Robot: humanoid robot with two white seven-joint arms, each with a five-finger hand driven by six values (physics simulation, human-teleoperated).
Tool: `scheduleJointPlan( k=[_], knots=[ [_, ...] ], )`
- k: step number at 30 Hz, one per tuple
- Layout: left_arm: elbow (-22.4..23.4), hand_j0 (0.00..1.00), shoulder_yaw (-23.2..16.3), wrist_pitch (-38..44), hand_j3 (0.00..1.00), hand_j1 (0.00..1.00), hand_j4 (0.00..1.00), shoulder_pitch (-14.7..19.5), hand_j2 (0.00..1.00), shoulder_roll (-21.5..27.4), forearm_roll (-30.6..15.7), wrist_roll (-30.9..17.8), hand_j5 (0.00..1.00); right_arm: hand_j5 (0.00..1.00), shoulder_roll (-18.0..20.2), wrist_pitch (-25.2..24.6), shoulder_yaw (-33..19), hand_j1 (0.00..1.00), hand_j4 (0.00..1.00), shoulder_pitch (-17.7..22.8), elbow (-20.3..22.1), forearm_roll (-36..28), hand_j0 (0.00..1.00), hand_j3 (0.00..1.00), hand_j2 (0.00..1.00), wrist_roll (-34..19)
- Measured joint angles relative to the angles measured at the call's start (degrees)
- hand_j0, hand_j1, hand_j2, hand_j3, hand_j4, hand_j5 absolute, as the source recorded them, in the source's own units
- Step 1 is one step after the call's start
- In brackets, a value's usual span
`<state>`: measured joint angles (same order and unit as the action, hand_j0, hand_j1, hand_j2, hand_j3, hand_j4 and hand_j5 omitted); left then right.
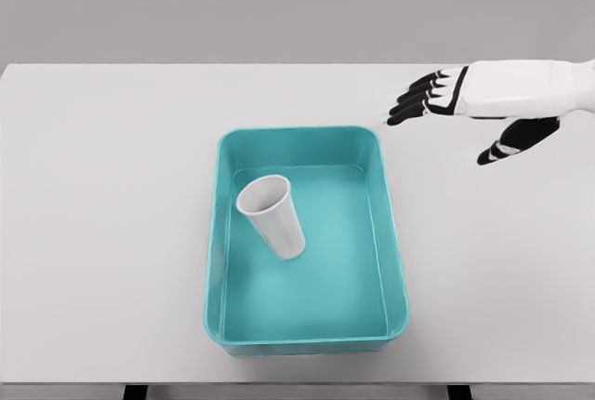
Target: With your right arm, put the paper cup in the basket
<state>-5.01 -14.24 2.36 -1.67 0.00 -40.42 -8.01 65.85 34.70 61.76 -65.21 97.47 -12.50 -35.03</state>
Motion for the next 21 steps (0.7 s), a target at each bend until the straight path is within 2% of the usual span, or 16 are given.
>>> scheduleJointPlan(
  k=[11,13,18,21],
  knots=[
    [0.0,1.00,0.0,0.0,1.00,1.00,1.00,0.0,1.00,0.0,0.0,0.0,1.00,1.00,1.3,0.5,-0.7,1.00,1.00,0.3,0.1,-0.2,1.00,1.00,1.00,0.0],
    [0.0,1.00,0.0,0.0,1.00,1.00,1.00,0.0,1.00,0.0,0.0,0.0,1.00,1.00,1.7,0.5,-0.8,1.00,1.00,1.5,0.1,-0.2,1.00,1.00,1.00,0.0],
    [0.0,1.00,0.0,0.0,1.00,1.00,1.00,0.0,1.00,0.0,0.0,0.0,1.00,1.00,1.4,0.5,-2.2,1.00,1.00,1.7,0.1,-0.2,1.00,1.00,1.00,0.0],
    [0.0,1.00,0.0,0.0,1.00,1.00,1.00,0.2,1.00,0.0,0.0,0.0,1.00,1.00,1.3,0.5,-3.0,1.00,1.00,3.6,0.0,-0.2,1.00,1.00,1.00,0.0]
  ],
)
